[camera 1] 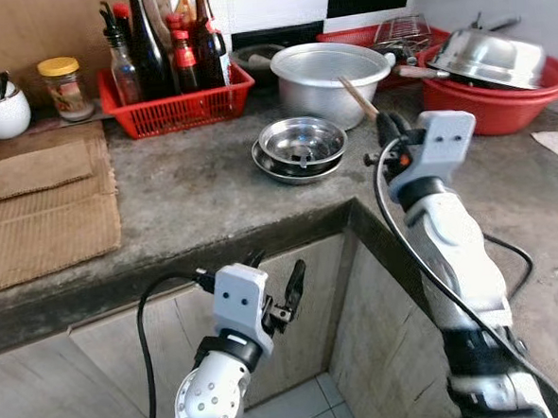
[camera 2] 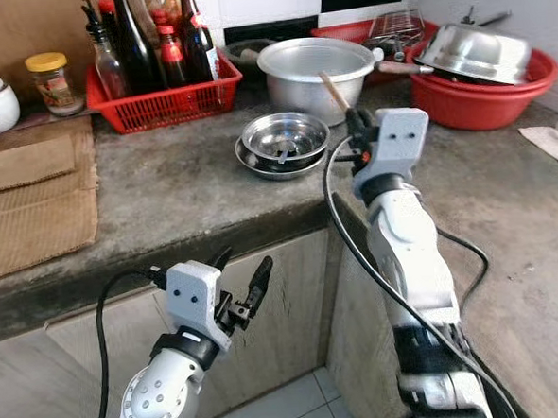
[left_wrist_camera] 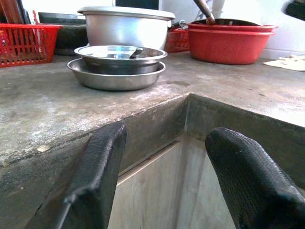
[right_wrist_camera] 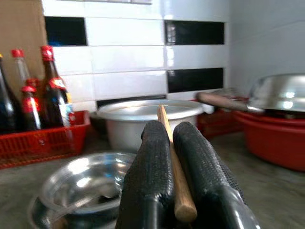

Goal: Kitchen organization

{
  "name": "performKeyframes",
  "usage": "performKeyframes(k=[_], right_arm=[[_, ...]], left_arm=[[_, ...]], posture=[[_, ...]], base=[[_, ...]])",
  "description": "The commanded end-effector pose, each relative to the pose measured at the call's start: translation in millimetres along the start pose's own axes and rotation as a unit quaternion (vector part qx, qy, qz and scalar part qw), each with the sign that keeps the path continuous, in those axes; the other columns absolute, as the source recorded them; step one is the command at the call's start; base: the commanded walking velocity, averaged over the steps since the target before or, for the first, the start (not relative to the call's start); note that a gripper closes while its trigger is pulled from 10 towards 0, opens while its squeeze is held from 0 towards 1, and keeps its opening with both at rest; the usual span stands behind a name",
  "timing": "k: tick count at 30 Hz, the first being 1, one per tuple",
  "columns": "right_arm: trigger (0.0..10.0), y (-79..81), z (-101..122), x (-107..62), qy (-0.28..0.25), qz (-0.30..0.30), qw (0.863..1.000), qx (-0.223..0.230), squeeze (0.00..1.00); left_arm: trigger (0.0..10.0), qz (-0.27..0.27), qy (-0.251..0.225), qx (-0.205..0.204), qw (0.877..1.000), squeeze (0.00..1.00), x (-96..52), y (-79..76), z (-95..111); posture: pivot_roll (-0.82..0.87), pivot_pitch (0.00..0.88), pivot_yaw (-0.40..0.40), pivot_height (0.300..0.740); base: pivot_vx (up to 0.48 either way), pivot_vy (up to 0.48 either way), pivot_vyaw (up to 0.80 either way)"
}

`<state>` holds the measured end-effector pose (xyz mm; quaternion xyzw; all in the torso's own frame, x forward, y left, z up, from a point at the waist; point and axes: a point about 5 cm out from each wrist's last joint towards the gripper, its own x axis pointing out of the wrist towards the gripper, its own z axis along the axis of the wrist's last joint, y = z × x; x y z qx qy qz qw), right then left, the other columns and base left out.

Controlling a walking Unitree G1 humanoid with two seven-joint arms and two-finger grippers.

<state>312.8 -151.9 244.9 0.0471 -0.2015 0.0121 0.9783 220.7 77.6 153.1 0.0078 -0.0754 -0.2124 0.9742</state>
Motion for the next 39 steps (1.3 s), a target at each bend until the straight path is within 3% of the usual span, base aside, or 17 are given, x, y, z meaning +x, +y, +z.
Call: performKeyframes(k=[1, 7, 14, 24, 39], right_arm=[[0.0, 0.7, 9.1, -12.6, -0.010, -0.016, 1.000, -0.018, 0.00], [0.0, -4.8, 3.2, -48.5, 0.023, -0.050, 0.997, -0.054, 0.00], [0.0, -4.2, -1.0, -58.8, 0.041, -0.076, 0.995, -0.049, 0.00], [0.0, 2.7, 3.9, -61.0, 0.043, -0.083, 0.994, -0.053, 0.00], [0.0, 6.1, 7.2, -57.6, 0.043, -0.080, 0.994, -0.059, 0.00]], left_arm=[[10.0, -0.002, 0.005, -0.004, 1.000, 0.00, 0.4, 0.1, -2.4], [10.0, -0.021, 0.006, -0.016, 1.000, 0.00, 5.2, -3.6, -4.1], [10.0, -0.033, 0.006, -0.006, 0.999, 0.00, 9.8, -4.7, -4.7], [10.0, -0.042, 0.010, 0.031, 0.999, 0.00, 12.0, -2.7, -7.1], [10.0, -0.032, 0.014, 0.021, 0.999, 0.00, 14.9, -0.2, -8.7]], posture=[[0.11, 0.043, -0.069, 0.740], [0.09, 0.031, -0.041, 0.740], [0.09, 0.027, -0.031, 0.740], [0.08, 0.024, -0.021, 0.740], [0.08, 0.022, -0.022, 0.740]], base=[[0.000, 0.000, 0.00], [0.000, 0.213, -0.49], [0.000, 0.480, -0.76], [0.058, -0.076, -0.76], [0.267, -0.314, -0.76]])
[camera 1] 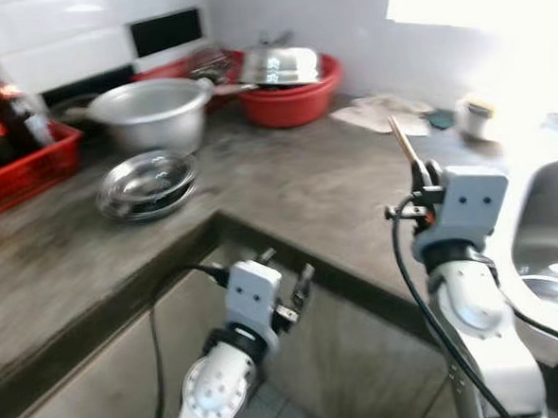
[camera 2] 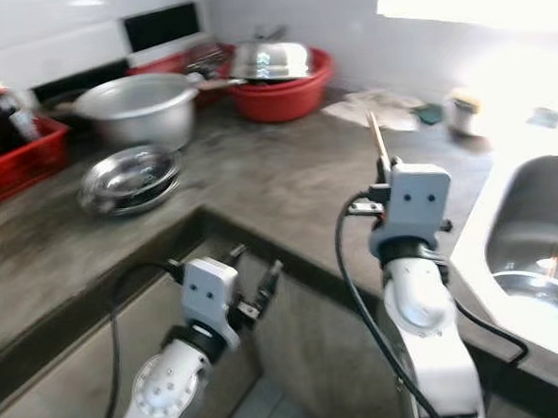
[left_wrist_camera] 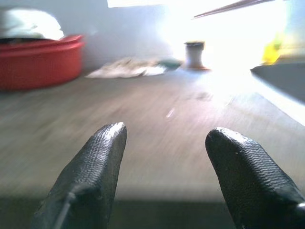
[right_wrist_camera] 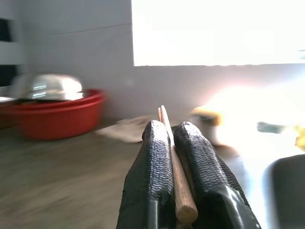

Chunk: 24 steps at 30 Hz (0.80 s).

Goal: Kitchen organization

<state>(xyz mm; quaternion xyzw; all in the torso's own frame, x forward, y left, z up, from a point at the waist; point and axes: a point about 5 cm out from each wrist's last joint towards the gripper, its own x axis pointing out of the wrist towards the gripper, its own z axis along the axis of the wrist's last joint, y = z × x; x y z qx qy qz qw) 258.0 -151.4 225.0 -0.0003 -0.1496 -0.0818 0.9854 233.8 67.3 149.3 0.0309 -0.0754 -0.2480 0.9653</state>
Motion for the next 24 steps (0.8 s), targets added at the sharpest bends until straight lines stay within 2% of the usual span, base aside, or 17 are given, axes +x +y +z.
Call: performKeyframes(k=[1, 11, 18, 23, 24], right_arm=[[0.0, 4.8, 4.4, -0.7, -0.005, 0.006, 1.000, 0.006, 0.00], [0.0, 5.9, 5.1, 0.9, -0.005, 0.009, 1.000, 0.005, 0.00], [0.0, 6.5, 6.6, 3.9, -0.006, 0.009, 1.000, -0.002, 0.00], [0.0, 5.5, 5.1, 6.1, -0.001, 0.008, 1.000, -0.011, 0.00], [9.6, 5.3, 3.7, 6.9, 0.004, 0.006, 1.000, -0.009, 0.00]], left_arm=[[10.0, 0.005, 0.011, 0.000, 1.000, 0.00, -0.6, 3.7, -3.1], [10.0, 0.004, 0.006, 0.008, 1.000, 0.00, -1.2, 3.8, -3.7], [10.0, -0.001, 0.007, 0.019, 1.000, 0.00, -0.7, 1.4, -4.9], [10.0, 0.000, 0.008, 0.020, 1.000, 0.00, -0.7, 1.6, -5.7], [10.0, 0.000, 0.008, 0.021, 1.000, 0.00, -0.3, 1.7, -5.7]], posture=[[0.08, 0.022, -0.022, 0.740], [0.09, 0.012, -0.033, 0.740], [0.08, 0.006, -0.035, 0.740], [0.08, 0.002, -0.035, 0.740], [0.08, 0.000, -0.034, 0.740]], base=[[0.000, 0.000, -0.76], [0.000, 0.000, -0.76], [0.000, -0.401, -0.76], [0.000, -0.426, 0.00], [0.000, -0.420, 0.00]])
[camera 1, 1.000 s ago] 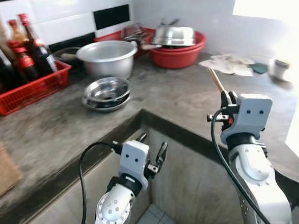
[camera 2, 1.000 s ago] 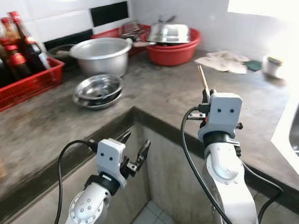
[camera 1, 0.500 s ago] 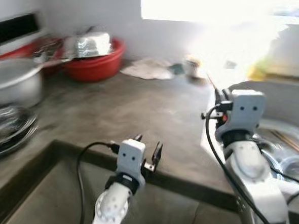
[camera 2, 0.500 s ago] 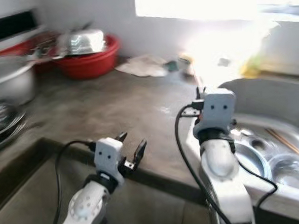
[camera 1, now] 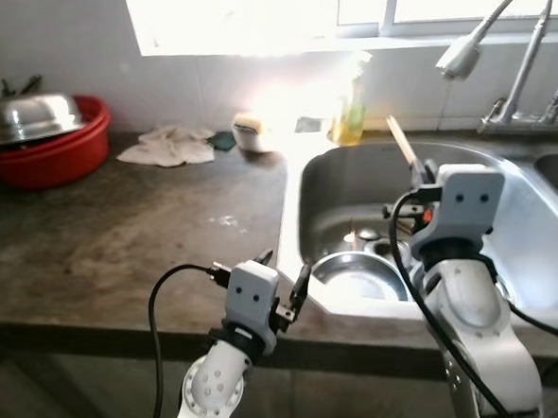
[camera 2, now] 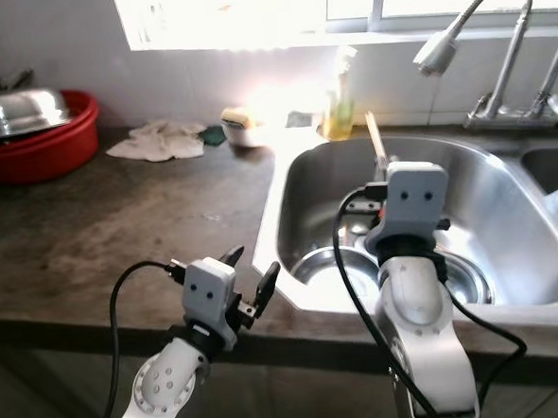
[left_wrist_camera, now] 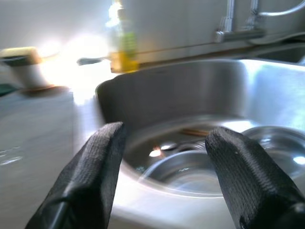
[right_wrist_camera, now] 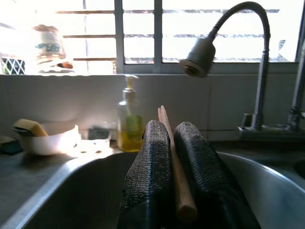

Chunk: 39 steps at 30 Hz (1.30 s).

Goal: Kitchen organization

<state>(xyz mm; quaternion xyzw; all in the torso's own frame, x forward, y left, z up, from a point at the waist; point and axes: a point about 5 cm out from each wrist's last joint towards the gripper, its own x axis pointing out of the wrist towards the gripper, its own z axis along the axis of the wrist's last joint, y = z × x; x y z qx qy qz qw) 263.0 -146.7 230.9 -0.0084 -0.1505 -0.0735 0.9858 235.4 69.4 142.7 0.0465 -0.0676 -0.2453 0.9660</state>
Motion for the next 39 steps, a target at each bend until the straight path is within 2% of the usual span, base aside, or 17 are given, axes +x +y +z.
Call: performKeyframes(k=[1, 4, 9, 11, 12, 15, 20, 21, 29, 30, 34, 36, 39], right_arm=[[10.0, -0.2, -1.0, 1.7, 0.008, -0.003, 1.000, -0.004, 0.00], [10.0, 0.0, -1.2, 3.1, 0.011, -0.001, 1.000, -0.005, 0.00], [10.0, -1.6, -6.5, 10.9, 0.042, 0.017, 0.999, -0.016, 0.00], [10.0, -4.6, -9.7, 16.2, 0.059, 0.022, 0.998, -0.028, 0.00], [10.0, -10.3, -12.9, 23.9, 0.081, 0.020, 0.996, -0.039, 0.00], [10.0, -16.1, -12.8, 31.9, 0.090, 0.015, 0.995, -0.045, 0.00], [10.0, -26.5, -24.7, 50.9, 0.149, 0.028, 0.986, -0.067, 0.00], [10.0, -26.2, -29.5, 54.9, 0.173, 0.040, 0.981, -0.074, 0.00], [10.0, -21.7, -47.3, 75.8, 0.225, 0.058, 0.971, -0.064, 0.00], [10.0, -22.2, -52.6, 81.0, 0.242, 0.064, 0.966, -0.069, 0.00], [10.0, -21.2, -61.3, 84.2, 0.267, 0.073, 0.959, -0.064, 0.00], [10.0, -18.3, -74.4, 83.6, 0.297, 0.084, 0.949, -0.070, 0.00], [10.0, -7.2, -80.8, 79.3, 0.308, 0.106, 0.945, -0.042, 0.00]], left_arm=[[10.0, -0.002, -0.005, 0.005, 1.000, 0.00, 0.5, -0.3, 1.3], [10.0, 0.004, -0.003, -0.012, 1.000, 0.00, 1.9, 0.2, 1.5], [10.0, 0.010, 0.000, -0.013, 1.000, 0.00, 2.8, 1.3, 0.6], [10.0, 0.010, 0.000, -0.013, 1.000, 0.00, 2.6, 0.8, 0.3], [10.0, 0.009, 0.001, -0.016, 1.000, 0.00, 2.0, 0.1, 0.2], [10.0, 0.009, 0.000, -0.019, 1.000, 0.00, 1.3, -0.6, 0.3], [10.0, 0.004, 0.003, -0.024, 1.000, 0.00, -3.3, -4.8, -0.9], [10.0, 0.004, 0.005, -0.025, 1.000, 0.00, -3.7, -5.1, -1.1], [10.0, 0.005, 0.017, -0.022, 1.000, 0.00, -6.3, -5.1, -2.6], [10.0, 0.003, 0.017, -0.023, 1.000, 0.00, -6.9, -5.9, -2.1], [10.0, 0.004, 0.017, -0.023, 1.000, 0.00, -7.8, -6.6, -1.5], [10.0, 0.005, 0.019, -0.024, 1.000, 0.00, -8.3, -7.4, -1.6], [10.0, 0.007, 0.020, -0.024, 0.999, 0.00, -8.6, -6.8, -1.3]], posture=[[0.08, 0.000, -0.034, 0.740], [0.08, 0.000, -0.035, 0.740], [0.08, 0.003, -0.033, 0.740], [0.08, 0.003, -0.033, 0.740], [0.08, 0.011, -0.035, 0.740], [0.08, 0.016, -0.038, 0.740], [0.08, 0.029, -0.043, 0.740], [0.08, 0.035, -0.047, 0.740], [0.10, 0.053, -0.061, 0.740], [0.11, 0.058, -0.066, 0.740], [0.11, 0.065, -0.072, 0.740], [0.12, 0.071, -0.079, 0.740], [0.13, 0.076, -0.079, 0.740]], base=[[0.000, -0.420, 0.00], [0.192, -0.335, 0.00], [0.000, 0.000, 0.00], [0.000, 0.000, 0.00], [0.000, 0.000, 0.00], [0.000, 0.000, 0.00], [0.000, 0.000, 0.00], [0.000, 0.000, 0.00], [0.000, 0.000, 0.00], [0.000, 0.000, 0.00], [0.000, 0.000, 0.00], [0.000, 0.000, 0.00], [0.000, 0.000, 0.00]])
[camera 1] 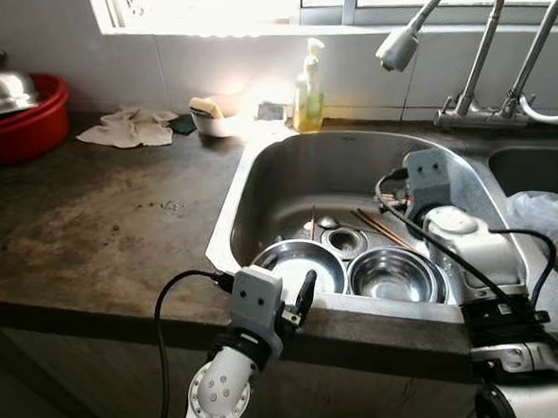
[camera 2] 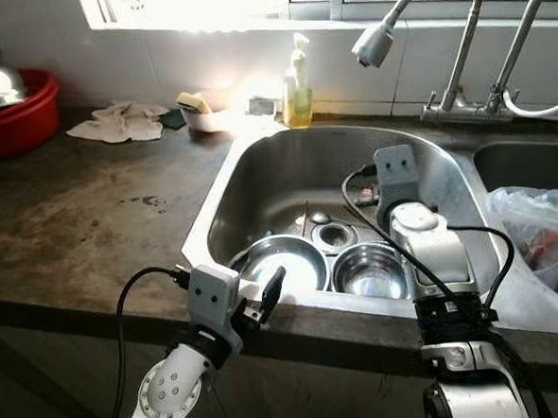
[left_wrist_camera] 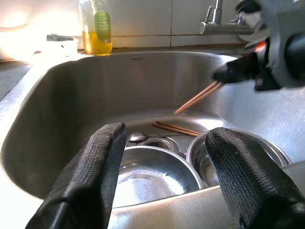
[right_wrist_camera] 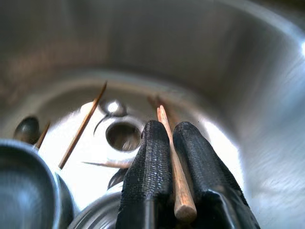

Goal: Kitchen organization

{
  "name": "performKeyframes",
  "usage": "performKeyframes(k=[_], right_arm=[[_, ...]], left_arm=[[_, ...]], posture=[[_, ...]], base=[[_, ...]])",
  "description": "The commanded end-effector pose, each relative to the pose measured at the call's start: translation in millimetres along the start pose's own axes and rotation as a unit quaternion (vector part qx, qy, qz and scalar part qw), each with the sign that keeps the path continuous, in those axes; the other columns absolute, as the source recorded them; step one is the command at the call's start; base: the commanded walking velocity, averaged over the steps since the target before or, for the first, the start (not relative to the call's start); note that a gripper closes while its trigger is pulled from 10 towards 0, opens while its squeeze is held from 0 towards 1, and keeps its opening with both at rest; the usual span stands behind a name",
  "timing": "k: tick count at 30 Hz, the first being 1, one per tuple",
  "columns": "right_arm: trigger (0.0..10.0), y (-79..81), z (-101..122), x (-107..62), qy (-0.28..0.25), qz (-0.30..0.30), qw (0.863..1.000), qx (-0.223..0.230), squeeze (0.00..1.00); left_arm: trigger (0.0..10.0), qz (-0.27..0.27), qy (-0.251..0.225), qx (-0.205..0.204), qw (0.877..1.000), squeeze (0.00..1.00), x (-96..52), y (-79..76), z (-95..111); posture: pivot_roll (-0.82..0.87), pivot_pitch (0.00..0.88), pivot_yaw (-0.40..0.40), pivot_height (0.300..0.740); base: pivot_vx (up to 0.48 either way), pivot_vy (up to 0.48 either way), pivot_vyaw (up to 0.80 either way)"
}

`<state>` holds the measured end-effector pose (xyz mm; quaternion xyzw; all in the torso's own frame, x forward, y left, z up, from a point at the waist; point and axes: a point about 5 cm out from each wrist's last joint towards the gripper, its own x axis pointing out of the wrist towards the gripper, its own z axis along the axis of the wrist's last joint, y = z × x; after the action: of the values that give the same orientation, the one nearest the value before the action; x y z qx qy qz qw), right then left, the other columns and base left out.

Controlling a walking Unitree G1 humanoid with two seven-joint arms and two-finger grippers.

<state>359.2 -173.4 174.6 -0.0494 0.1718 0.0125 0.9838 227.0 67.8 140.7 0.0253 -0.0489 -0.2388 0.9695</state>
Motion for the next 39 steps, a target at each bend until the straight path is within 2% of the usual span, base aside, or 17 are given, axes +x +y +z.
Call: performKeyframes(k=[1, 2, 3, 7, 15, 20, 21, 22, 26, 33, 38, 39], right_arm=[[10.0, 6.5, 3.3, 0.6, -0.009, 0.017, 1.000, 0.006, 0.00], [10.0, 9.7, 2.5, 0.8, -0.010, 0.024, 1.000, 0.009, 0.19], [10.0, 12.0, 2.4, 1.0, -0.014, 0.030, 0.999, 0.011, 1.00], [10.0, 14.5, 3.2, 0.1, -0.022, 0.035, 0.999, 0.011, 1.00], [10.0, 8.1, 10.8, -3.5, -0.050, 0.024, 0.998, 0.015, 1.00], [10.0, 4.8, 17.6, -12.8, -0.090, 0.009, 0.996, 0.026, 1.00], [10.0, 3.8, 20.3, -16.9, -0.106, 0.006, 0.994, 0.028, 0.88], [10.0, 2.8, 23.4, -22.7, -0.125, 0.002, 0.992, 0.024, 0.00], [10.0, 2.3, 31.8, -43.1, -0.191, -0.007, 0.982, 0.012, 0.00], [10.0, 11.8, 24.3, -78.1, -0.267, -0.004, 0.964, -0.004, 0.00], [10.0, 13.9, 17.8, -89.3, -0.279, -0.013, 0.960, 0.002, 0.00], [10.0, 15.7, 14.1, -95.9, -0.283, -0.018, 0.959, 0.006, 0.00]], left_arm=[[10.0, 0.000, 0.007, 0.001, 1.000, 0.00, -2.0, -0.9, -0.8], [10.0, 0.001, 0.007, 0.001, 1.000, 0.00, -2.2, -0.8, -0.4], [10.0, 0.002, 0.007, 0.000, 1.000, 0.00, -2.5, -0.7, 0.0], [10.0, 0.002, 0.008, 0.001, 1.000, 0.00, -2.5, -0.6, 0.3], [10.0, 0.002, 0.004, 0.000, 1.000, 0.00, -1.4, -0.6, 1.3], [10.0, 0.000, 0.002, 0.001, 1.000, 0.00, 0.0, -1.3, 1.8], [10.0, 0.000, 0.002, 0.002, 1.000, 0.00, 0.4, -0.9, 2.1], [10.0, 0.001, 0.001, 0.003, 1.000, 0.00, 0.5, 0.3, 2.2], [10.0, 0.002, 0.002, 0.005, 1.000, 0.00, 0.5, 3.1, 1.2], [10.0, -0.002, 0.002, 0.012, 1.000, 0.00, 0.8, 6.2, -0.6], [10.0, -0.003, 0.000, 0.014, 1.000, 0.00, 1.6, 7.9, -0.3], [10.0, -0.001, -0.002, 0.015, 1.000, 0.00, 1.3, 8.9, 0.1]], posture=[[0.13, 0.076, -0.079, 0.740], [0.13, 0.076, -0.077, 0.740], [0.13, 0.076, -0.077, 0.740], [0.14, 0.076, -0.076, 0.740], [0.13, 0.069, -0.076, 0.740], [0.13, 0.048, -0.076, 0.740], [0.13, 0.046, -0.075, 0.740], [0.13, 0.039, -0.075, 0.740], [0.12, 0.025, -0.070, 0.740], [0.12, 0.000, -0.055, 0.740], [0.10, 0.000, -0.052, 0.740], [0.09, 0.000, -0.042, 0.740]], base=[[0.000, 0.000, 0.00], [0.000, 0.000, 0.00], [0.000, 0.000, 0.00], [0.000, 0.000, 0.00], [0.000, 0.000, 0.00], [0.000, 0.000, 0.00], [0.000, 0.000, 0.00], [0.000, 0.000, 0.00], [0.000, 0.000, 0.00], [0.000, 0.000, 0.00], [0.000, 0.000, 0.00], [0.000, 0.000, 0.00]])
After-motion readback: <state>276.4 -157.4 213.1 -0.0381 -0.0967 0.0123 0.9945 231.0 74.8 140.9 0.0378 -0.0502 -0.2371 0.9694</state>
